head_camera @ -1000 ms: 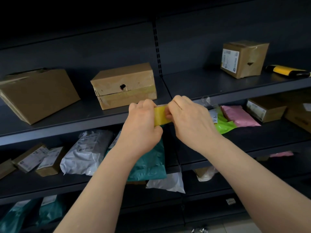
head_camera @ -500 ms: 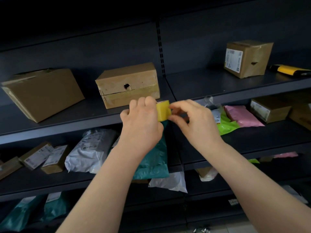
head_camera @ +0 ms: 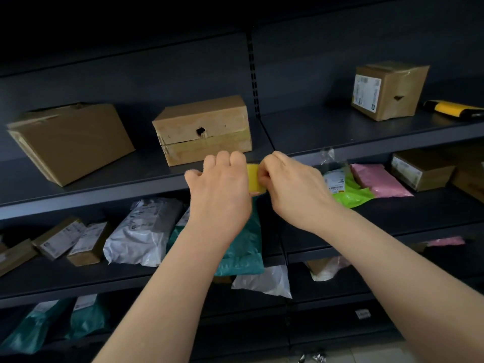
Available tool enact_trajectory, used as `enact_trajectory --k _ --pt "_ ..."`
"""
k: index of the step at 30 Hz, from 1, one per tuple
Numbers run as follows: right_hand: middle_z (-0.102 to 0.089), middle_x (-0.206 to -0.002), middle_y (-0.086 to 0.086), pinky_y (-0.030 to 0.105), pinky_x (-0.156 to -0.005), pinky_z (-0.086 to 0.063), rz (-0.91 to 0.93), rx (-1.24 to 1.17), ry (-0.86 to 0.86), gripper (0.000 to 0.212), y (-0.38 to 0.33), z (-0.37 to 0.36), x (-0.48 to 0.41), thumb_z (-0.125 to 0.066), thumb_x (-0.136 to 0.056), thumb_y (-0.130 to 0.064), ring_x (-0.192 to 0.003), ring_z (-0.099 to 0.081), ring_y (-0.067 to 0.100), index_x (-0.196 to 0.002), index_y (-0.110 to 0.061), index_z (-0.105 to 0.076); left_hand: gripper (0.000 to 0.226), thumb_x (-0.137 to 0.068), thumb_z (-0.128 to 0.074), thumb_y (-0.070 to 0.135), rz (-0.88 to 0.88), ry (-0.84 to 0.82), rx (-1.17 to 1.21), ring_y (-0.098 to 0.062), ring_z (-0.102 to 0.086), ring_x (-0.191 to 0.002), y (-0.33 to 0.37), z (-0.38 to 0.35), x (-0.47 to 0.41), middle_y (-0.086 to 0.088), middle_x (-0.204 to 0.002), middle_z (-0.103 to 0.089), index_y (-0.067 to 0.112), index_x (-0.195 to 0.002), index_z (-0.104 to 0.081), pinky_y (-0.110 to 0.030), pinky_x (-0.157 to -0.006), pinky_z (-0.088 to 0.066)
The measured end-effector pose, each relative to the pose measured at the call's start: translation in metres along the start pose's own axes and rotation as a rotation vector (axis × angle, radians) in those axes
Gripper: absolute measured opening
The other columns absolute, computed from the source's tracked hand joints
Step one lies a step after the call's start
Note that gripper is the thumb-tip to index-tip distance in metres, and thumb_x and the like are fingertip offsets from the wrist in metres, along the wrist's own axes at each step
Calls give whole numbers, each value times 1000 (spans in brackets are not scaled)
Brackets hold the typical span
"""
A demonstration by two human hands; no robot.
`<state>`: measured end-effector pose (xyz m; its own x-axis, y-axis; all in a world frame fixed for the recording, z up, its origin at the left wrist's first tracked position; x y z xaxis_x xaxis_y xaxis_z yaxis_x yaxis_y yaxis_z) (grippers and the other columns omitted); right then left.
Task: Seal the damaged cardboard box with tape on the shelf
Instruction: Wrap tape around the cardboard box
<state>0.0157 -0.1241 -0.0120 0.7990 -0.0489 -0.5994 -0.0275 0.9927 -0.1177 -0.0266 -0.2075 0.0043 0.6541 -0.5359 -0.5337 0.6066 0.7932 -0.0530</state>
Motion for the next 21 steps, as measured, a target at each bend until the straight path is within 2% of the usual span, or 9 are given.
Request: enact_trajectory --k 2,5,8,10,12,15,16,19,21 --pt "-49 -97 0 35 -59 -30 -22 -107 -80 4 -1 -6 0 -51 -95 -16 -80 -49 21 -98 -15 -48 29 -82 -55 6 15 5 -35 -25 -48 -101 -4 -1 -3 1 -99 -36 16 -108 -46 -39 -77 -26" --pt "-48 -97 0 41 -70 -40 -88 -288 -79 5 2 -6 0 -46 -98 -16 -85 -51 24 -93 -17 -46 31 -81 -54 2 -6 7 -68 -25 -48 -100 0 -2 -10 0 -99 -33 16 -107 -45 -38 -77 -23" --pt "-48 -94 -3 41 -72 -41 -68 -380 -83 9 -6 -4 2 -45 -98 -15 -83 -51 23 -90 -19 -44 35 -82 -61 9 35 -75 -151 -28 -48 -104 -13 -15 -16 -4 -105 -42 13 -113 -45 -41 -79 -28" --pt "-49 -94 -6 35 -74 -39 -104 -465 -43 10 1 2 3 -45 -99 -17 -84 -50 16 -90 -21 -46 38 -80 -64 9 91 -131 -173 -30 -48 -106 -32 -21 -18 -6 -108 -43 11 -114 -46 -44 -84 -32" --pt "-53 -98 -5 30 -77 -38 -189 -549 22 10 21 6 0 -47 -99 -16 -87 -51 12 -91 -21 -48 36 -80 -66 11 124 -162 -71 -31 -46 -108 -44 -22 -17 -4 -103 -36 11 -109 -44 -45 -85 -32" --pt "-65 -97 -2 38 -80 -52 -263 -746 87 12 40 5 -5 -53 -96 -13 -91 -63 13 -89 -22 -54 37 -83 -65 12 165 -204 152 -29 -42 -111 -42 -19 -16 1 -105 -32 13 -112 -42 -46 -88 -32" --pt "-67 -93 -4 37 -80 -54 -253 -787 87 12 39 3 -5 -58 -94 -12 -89 -66 12 -91 -24 -58 37 -84 -64 11 167 -209 196 -28 -42 -111 -39 -18 -17 1 -106 -32 14 -113 -42 -45 -89 -32" --pt "-68 -89 -10 23 -79 -53 -165 -714 104 22 27 -1 -5 -71 -86 -14 -82 -65 5 -106 -22 -71 33 -84 -62 11 154 -178 227 -27 -41 -111 -30 -14 -17 2 -105 -32 18 -106 -38 -41 -84 -28" --pt "-69 -88 -7 20 -75 -51 -123 -645 178 22 24 4 -5 -76 -82 -18 -79 -63 5 -104 -18 -76 32 -84 -62 14 151 -153 226 -27 -40 -112 -27 -12 -16 2 -105 -32 16 -108 -40 -41 -84 -27"
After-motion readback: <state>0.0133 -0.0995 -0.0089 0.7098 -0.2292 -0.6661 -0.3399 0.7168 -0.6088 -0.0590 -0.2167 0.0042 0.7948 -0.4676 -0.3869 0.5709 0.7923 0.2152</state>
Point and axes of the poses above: each hand's wrist, its own x-axis away from the middle knuckle, its own z-axis out of the back of the hand, y = z × x, the point moved 9 cm from there along -x, towards the middle knuckle
